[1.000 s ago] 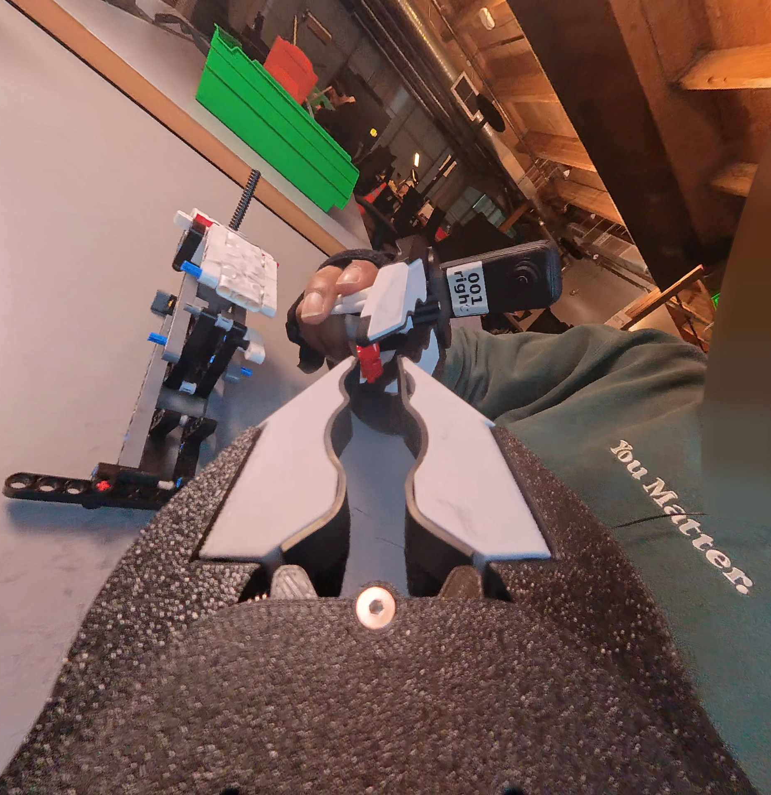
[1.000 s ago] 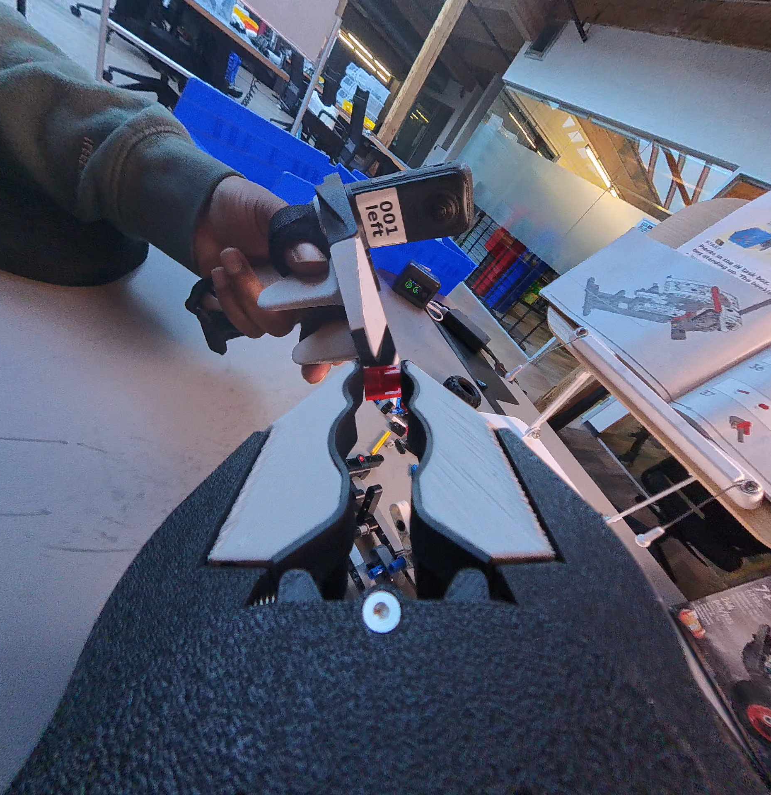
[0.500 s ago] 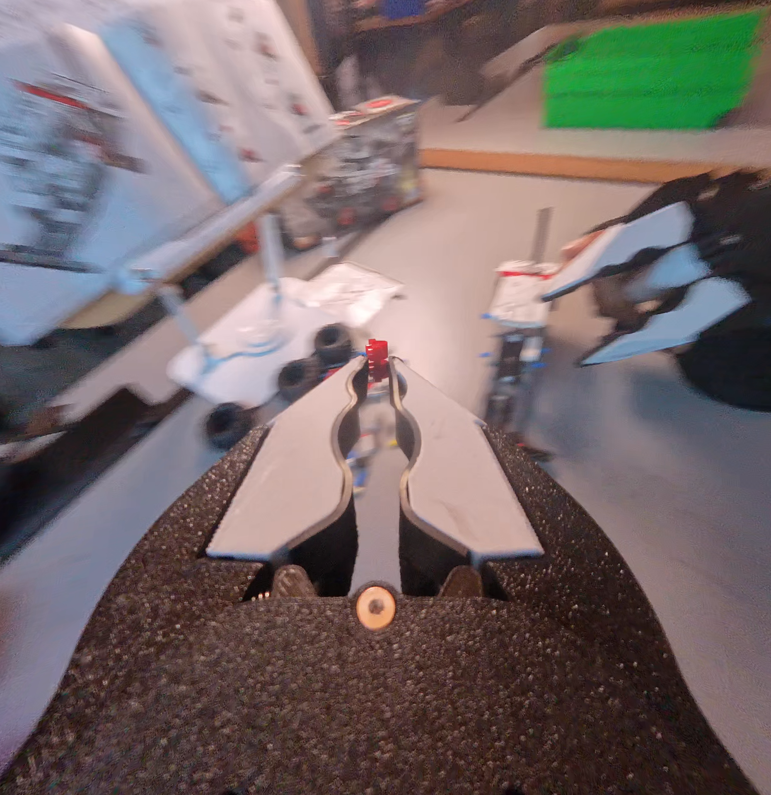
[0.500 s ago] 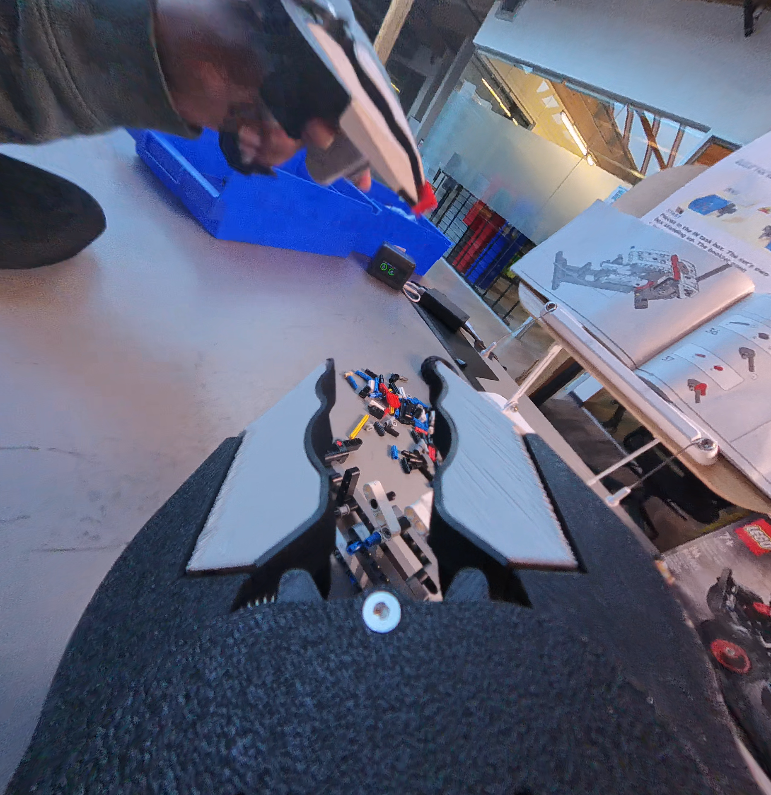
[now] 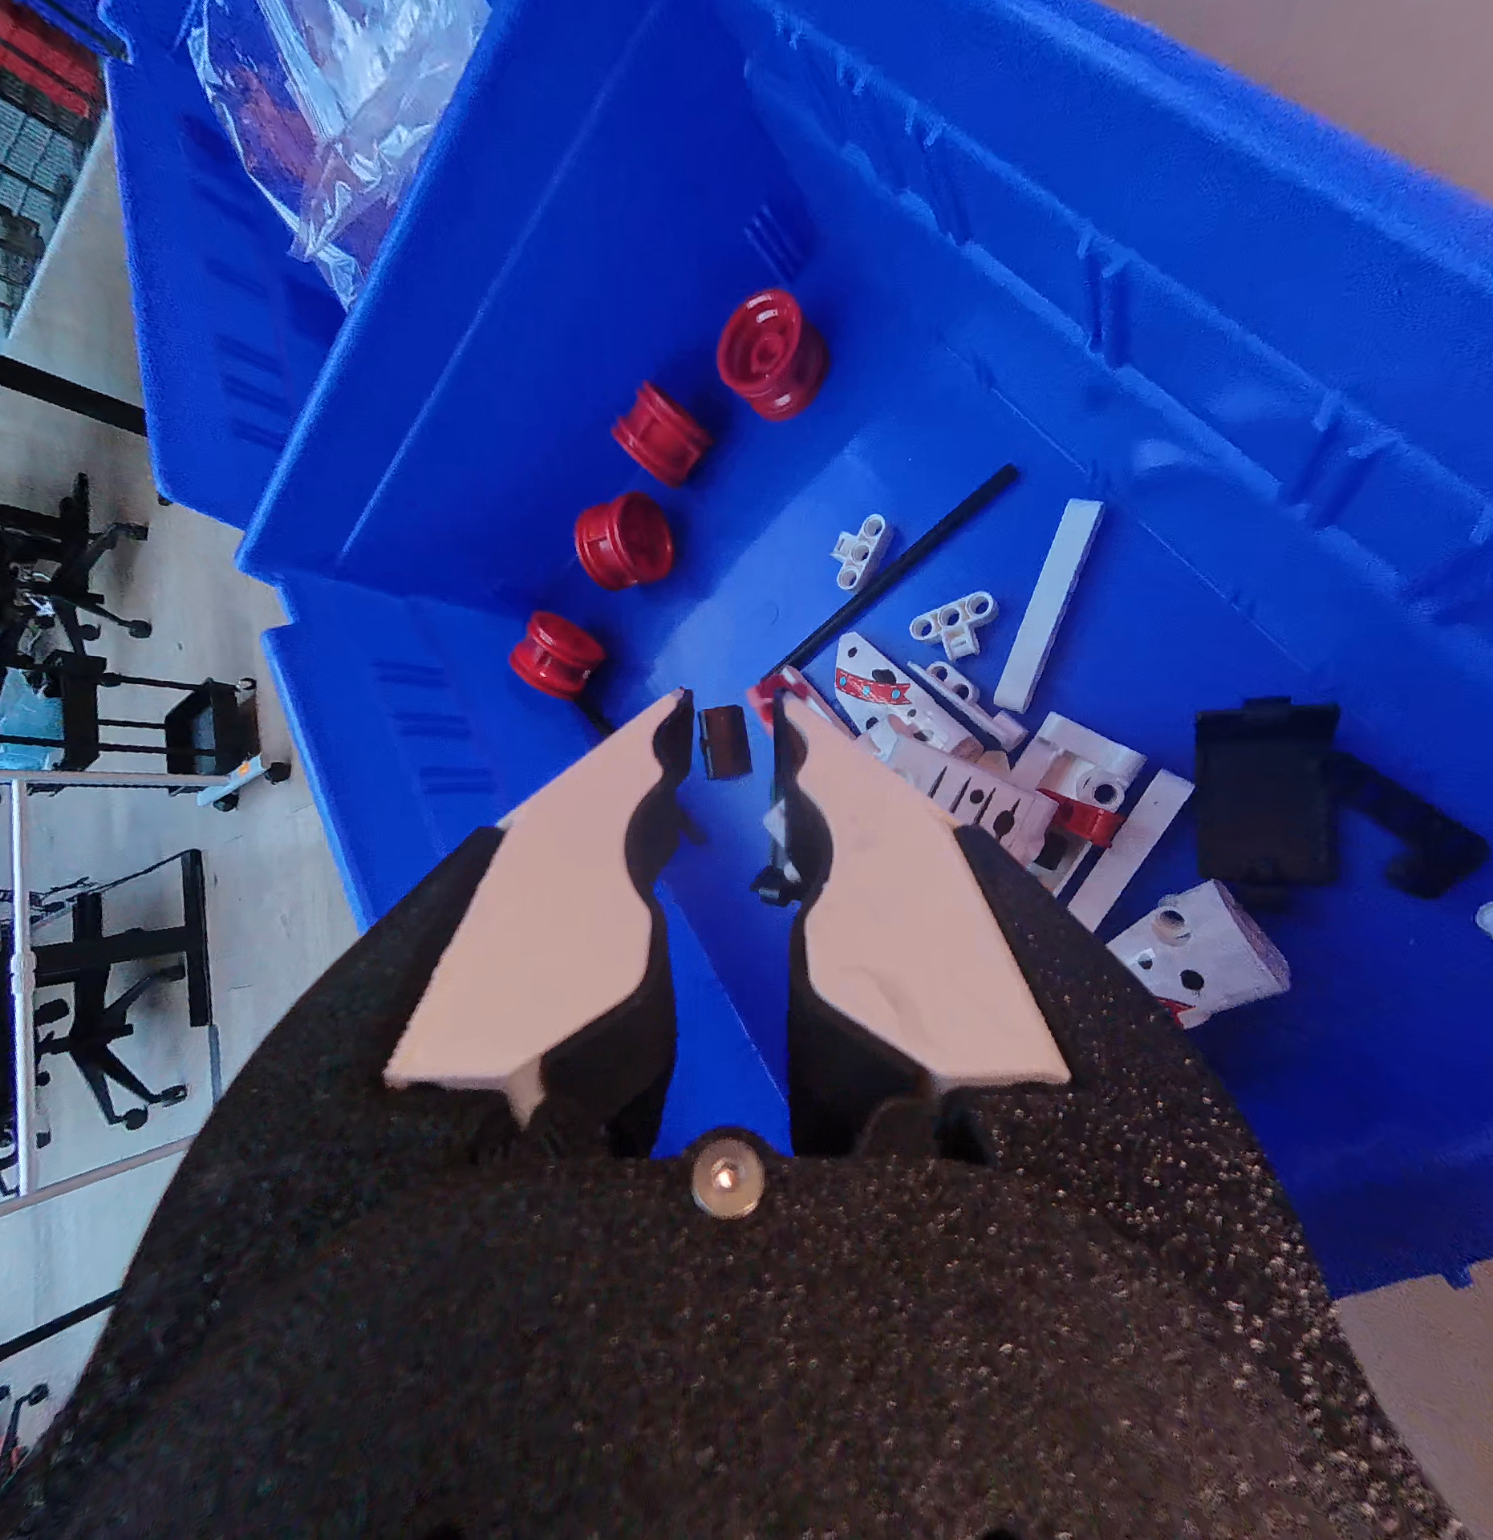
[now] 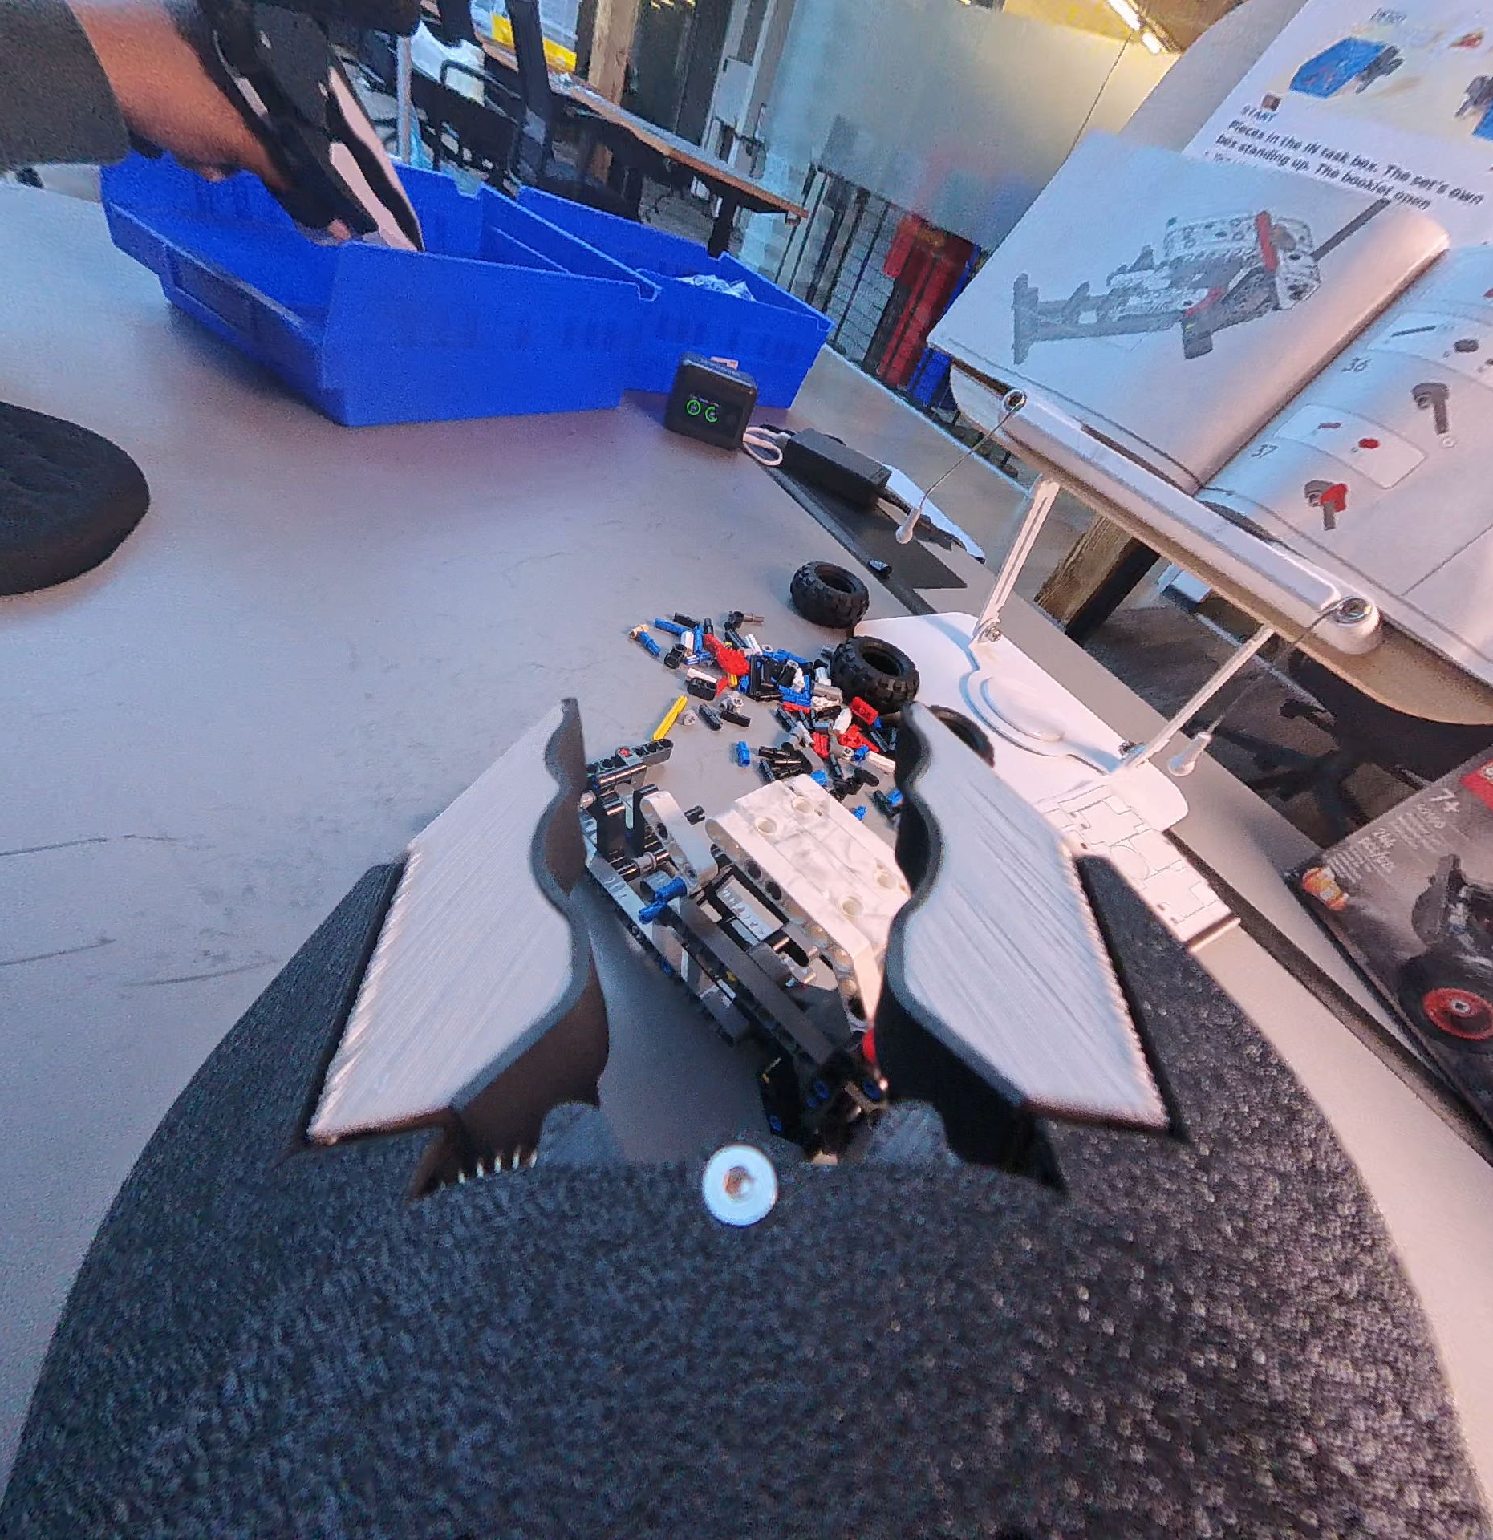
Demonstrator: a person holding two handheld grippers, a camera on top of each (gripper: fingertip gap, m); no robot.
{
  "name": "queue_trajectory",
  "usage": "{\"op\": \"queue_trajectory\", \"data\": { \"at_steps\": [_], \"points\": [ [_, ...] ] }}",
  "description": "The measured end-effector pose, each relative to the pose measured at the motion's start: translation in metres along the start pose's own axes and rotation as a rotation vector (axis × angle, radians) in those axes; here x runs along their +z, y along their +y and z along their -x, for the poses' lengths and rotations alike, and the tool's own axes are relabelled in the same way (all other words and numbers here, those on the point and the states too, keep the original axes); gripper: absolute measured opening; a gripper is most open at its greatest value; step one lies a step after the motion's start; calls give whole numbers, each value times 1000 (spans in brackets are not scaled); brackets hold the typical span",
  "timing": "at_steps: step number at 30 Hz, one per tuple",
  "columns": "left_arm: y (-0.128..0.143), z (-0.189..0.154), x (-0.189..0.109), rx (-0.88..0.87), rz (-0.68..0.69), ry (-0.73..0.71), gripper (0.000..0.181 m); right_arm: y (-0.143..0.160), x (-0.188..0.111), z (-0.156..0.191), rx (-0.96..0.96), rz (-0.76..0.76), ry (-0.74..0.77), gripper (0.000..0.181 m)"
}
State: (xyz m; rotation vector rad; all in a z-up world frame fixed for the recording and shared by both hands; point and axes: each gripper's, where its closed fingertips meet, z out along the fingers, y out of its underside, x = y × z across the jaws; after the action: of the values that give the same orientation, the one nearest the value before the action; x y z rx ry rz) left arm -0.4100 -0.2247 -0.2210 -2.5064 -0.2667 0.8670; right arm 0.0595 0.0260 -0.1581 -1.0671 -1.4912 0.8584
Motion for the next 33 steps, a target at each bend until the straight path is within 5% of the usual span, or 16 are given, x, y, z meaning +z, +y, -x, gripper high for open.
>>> {"op": "queue_trajectory", "data": {
  "at_steps": [8,21,31,33],
  "points": [
    [-43,2,-27,-115,-200,59,43,0,1,4,-13,0,3,73],
    [-195,-102,-154,-177,-992,372,44,3,3,-2,45,-20,18,72],
    [-273,-191,-159,-154,-1116,555,66,-17,-2,-29,34,-97,102,68],
    [-289,-203,-157,-153,-1104,611,84,-26,0,-39,25,-112,121,67]
  ]
}}
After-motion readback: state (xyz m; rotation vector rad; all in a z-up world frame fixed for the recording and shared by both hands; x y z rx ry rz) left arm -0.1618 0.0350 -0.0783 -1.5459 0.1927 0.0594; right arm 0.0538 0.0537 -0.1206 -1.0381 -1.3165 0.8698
